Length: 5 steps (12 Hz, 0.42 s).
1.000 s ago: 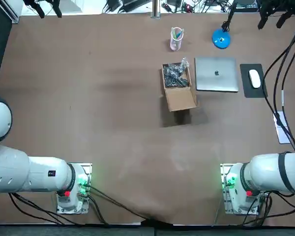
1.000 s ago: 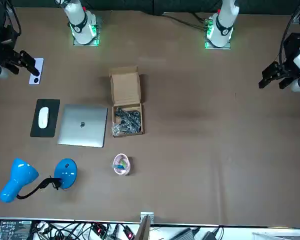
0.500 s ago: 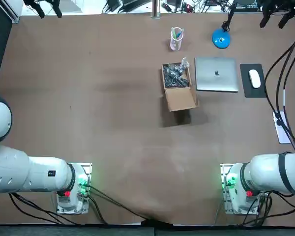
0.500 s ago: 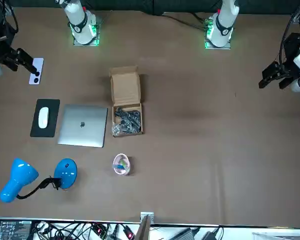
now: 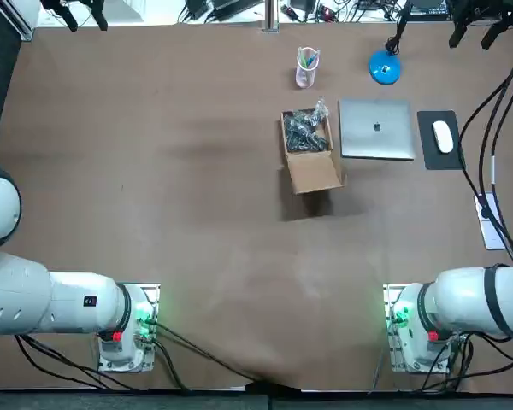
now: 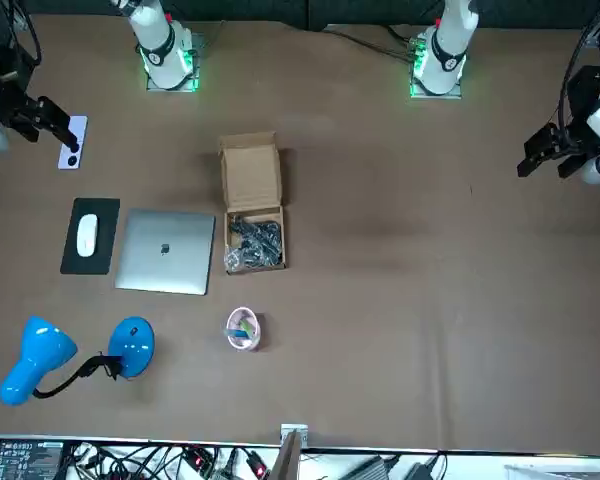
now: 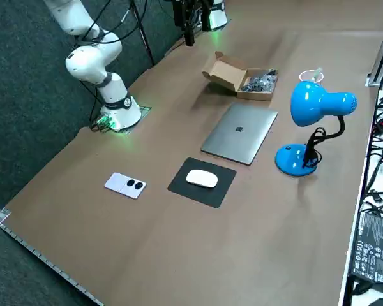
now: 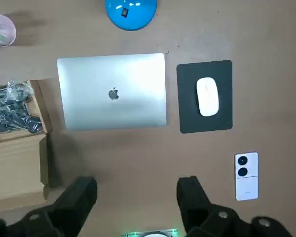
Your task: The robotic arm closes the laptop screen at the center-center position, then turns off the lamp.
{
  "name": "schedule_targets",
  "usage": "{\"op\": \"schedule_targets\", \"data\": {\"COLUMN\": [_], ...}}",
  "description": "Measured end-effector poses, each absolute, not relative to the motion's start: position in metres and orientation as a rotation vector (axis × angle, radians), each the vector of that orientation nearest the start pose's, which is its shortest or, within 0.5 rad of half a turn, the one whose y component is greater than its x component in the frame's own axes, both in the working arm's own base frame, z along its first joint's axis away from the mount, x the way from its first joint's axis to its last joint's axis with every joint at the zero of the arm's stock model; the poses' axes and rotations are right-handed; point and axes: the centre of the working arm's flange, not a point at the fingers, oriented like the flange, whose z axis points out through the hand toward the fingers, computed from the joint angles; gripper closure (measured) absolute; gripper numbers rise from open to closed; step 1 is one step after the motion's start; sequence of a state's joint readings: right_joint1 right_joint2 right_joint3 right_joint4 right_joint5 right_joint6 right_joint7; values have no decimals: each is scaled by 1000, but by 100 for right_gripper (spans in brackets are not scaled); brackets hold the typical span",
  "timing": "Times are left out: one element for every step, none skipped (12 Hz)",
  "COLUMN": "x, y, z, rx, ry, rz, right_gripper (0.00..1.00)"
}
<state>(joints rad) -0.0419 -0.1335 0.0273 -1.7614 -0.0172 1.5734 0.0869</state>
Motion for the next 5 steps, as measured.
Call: {"op": "schedule_targets", "data": {"x": [510,510,510,510,510], "y": [-8,-8,-8,-8,-8], "z": [606,606,606,606,606], "rx": [-3159,-3159,-3159,-3159,-3159], "ry": [160,160,160,160,160], "rz": [85,85,85,85,85], "right_gripper": [0,0,0,0,0]}}
